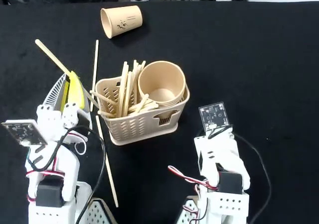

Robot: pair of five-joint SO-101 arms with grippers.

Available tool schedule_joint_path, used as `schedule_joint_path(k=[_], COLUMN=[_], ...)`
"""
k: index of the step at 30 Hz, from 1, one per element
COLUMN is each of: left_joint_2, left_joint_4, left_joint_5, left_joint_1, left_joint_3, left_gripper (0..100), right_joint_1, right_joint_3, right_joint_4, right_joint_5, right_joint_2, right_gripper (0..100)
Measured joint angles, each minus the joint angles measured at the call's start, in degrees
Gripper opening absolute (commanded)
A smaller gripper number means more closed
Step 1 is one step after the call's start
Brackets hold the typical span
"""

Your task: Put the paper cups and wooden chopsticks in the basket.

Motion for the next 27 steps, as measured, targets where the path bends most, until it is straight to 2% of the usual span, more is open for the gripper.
schedule_joint_path(k=[6, 14, 21, 27], left_joint_2=[-0.8, -0.8, -0.8, -0.5], left_joint_4=[-0.1, -0.5, -0.9, -0.9], left_joint_5=[0.1, 4.0, 6.9, 8.0], left_joint_1=[0.5, -1.6, -1.4, 5.4], left_joint_3=[-6.9, -15.3, -11.4, -5.0], left_gripper=[3, 3, 3, 3], right_joint_1=[0.0, 0.0, 0.0, 0.0], right_joint_3=[0.0, 0.0, 0.0, 0.0], right_joint_4=[0.0, 0.0, 0.0, 0.0], right_joint_5=[0.0, 0.0, 0.0, 0.0], right_joint_2=[0.0, 0.0, 0.0, 0.0], right_gripper=[1.1, 1.1, 1.1, 1.1])
